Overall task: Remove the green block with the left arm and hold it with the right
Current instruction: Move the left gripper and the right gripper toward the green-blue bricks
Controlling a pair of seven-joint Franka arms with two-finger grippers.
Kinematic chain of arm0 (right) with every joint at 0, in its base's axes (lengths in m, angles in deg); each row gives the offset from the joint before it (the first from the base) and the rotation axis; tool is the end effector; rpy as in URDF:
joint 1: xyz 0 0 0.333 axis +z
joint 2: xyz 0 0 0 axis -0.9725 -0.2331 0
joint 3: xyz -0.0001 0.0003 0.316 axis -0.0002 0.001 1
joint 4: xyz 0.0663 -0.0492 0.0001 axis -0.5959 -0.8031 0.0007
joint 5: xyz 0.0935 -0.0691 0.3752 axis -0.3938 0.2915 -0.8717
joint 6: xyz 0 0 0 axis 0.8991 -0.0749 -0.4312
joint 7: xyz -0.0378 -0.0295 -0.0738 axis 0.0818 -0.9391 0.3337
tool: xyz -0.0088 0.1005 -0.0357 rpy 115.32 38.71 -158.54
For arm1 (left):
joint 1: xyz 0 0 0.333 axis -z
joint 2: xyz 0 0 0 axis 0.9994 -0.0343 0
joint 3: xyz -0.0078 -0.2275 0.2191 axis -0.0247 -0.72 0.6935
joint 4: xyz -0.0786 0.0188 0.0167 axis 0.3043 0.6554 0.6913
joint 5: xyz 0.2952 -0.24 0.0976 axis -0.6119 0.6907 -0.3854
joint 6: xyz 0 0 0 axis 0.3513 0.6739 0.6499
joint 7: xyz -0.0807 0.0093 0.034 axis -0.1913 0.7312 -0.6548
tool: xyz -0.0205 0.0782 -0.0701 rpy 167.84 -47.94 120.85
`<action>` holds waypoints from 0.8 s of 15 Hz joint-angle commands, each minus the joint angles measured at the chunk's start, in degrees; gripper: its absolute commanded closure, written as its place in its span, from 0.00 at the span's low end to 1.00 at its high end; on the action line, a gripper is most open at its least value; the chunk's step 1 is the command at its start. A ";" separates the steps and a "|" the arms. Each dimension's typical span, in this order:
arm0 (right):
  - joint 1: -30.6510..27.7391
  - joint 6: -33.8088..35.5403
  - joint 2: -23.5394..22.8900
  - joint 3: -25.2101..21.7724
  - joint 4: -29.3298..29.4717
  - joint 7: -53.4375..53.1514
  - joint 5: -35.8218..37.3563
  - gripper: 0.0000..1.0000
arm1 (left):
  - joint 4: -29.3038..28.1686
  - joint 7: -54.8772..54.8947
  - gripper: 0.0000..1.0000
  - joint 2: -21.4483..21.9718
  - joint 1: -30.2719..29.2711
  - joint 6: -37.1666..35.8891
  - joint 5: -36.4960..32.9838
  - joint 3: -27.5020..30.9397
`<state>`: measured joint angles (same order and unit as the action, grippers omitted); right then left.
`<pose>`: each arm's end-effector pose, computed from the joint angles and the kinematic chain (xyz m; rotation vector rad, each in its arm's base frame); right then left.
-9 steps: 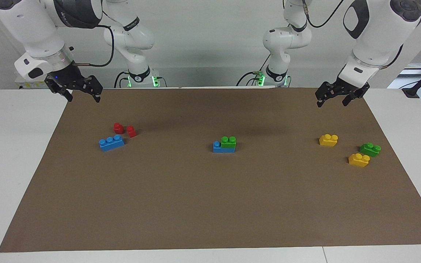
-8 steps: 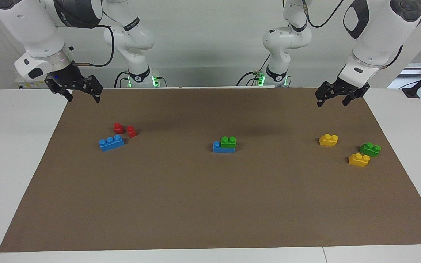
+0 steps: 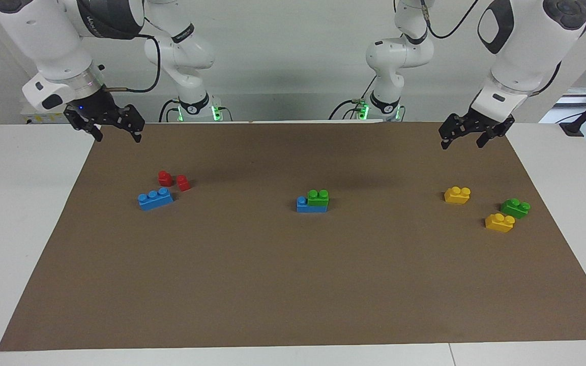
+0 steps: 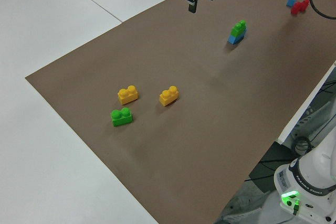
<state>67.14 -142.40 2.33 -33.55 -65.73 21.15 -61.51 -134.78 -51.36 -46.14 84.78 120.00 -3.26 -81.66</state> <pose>0.5372 -0.0270 0.6037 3.1346 -0.0840 -0.1012 0.5525 -0.0468 0.5980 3.1348 -0.0527 -0.0664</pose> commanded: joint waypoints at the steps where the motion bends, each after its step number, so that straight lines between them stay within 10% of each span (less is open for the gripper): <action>1: -0.11 -2.08 0.94 0.11 -1.73 -2.36 -0.07 0.00 | 0.08 0.36 0.00 0.40 -0.52 0.25 1.19 -0.41; 12: 9.11 -15.44 -3.09 0.55 -10.17 -68.72 -11.13 0.03 | -11.16 -45.62 0.00 4.62 9.22 10.17 2.77 -1.03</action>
<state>75.34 -155.25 0.76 -32.96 -75.09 -40.29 -69.31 -140.20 -85.62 -45.09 91.37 126.20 -1.80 -83.26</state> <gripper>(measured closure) 0.000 0.000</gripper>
